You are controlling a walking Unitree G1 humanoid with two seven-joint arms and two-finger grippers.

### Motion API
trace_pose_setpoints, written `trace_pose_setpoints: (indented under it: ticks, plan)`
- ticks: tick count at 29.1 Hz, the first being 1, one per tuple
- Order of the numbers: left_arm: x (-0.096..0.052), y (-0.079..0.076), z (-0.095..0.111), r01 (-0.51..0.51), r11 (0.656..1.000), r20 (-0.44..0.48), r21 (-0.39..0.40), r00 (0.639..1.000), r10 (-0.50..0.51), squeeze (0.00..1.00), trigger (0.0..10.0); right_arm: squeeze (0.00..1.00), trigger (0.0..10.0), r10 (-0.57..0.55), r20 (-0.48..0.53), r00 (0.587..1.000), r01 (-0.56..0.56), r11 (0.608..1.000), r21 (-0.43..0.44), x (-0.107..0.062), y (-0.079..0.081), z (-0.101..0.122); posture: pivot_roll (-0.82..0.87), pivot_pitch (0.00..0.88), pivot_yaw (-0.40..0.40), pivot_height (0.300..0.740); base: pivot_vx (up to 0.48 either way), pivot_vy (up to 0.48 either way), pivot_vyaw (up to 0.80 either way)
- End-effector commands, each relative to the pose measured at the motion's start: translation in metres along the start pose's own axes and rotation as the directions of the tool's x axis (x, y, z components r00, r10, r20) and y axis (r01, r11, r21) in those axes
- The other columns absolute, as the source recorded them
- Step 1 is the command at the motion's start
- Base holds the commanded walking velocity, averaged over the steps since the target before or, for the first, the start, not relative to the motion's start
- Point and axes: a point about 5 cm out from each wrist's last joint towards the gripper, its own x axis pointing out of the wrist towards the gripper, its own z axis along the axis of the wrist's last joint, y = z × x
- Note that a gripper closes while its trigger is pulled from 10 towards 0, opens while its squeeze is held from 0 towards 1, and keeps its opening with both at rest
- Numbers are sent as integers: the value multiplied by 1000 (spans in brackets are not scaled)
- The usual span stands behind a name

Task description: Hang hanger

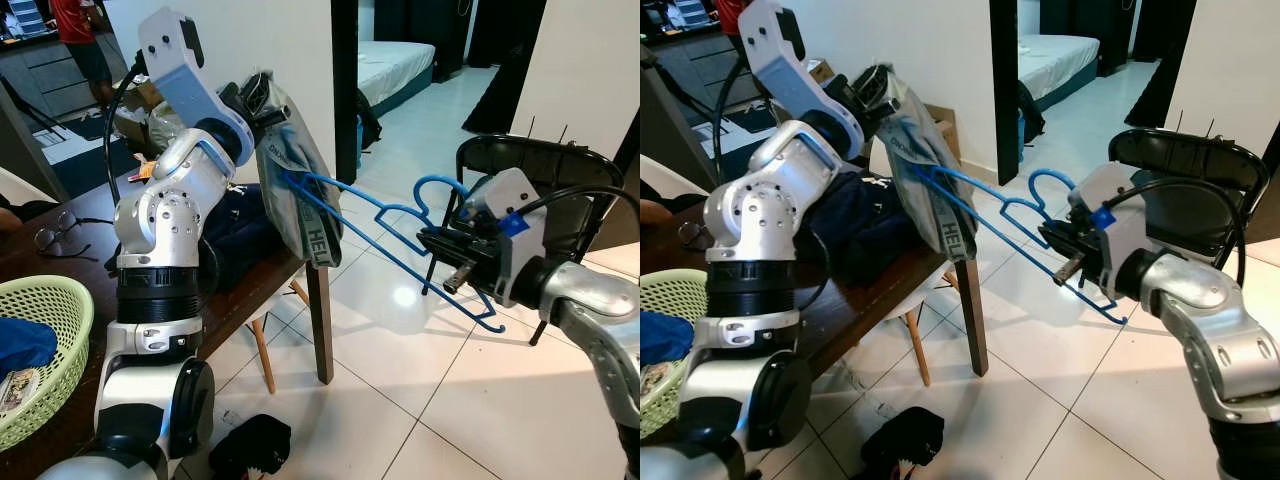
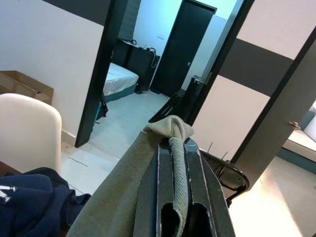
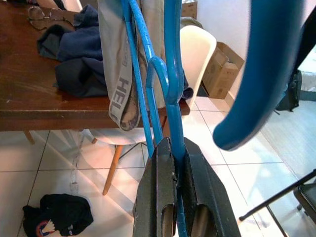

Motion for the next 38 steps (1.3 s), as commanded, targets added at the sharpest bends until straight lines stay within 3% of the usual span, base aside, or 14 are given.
trace_pose_setpoints:
  ticks: [1, 8, 38]
  plan:
    - [0, 1, 3, -3, 1000, 6, 4, 1000, 3, 0, 10000, 0, 10000, -6, 0, 1000, 6, 1000, -6, -3, -3, -1, 24, 8, 116, 735, 0, 0, 0]
    - [0, 1, 3, -2, 1000, 5, 3, 1000, 2, 0, 10000, 0, 10000, 22, -22, 1000, -22, 1000, -10, -8, -2, -4, 24, 11, 116, 735, 0, 0, 0]
    - [0, 0, 1, 4, 1000, -3, 3, 1000, -4, 0, 10000, 0, 10000, -48, -25, 999, 47, 999, -15, -12, -16, -5, 26, 12, 115, 735, 0, 0, 0]
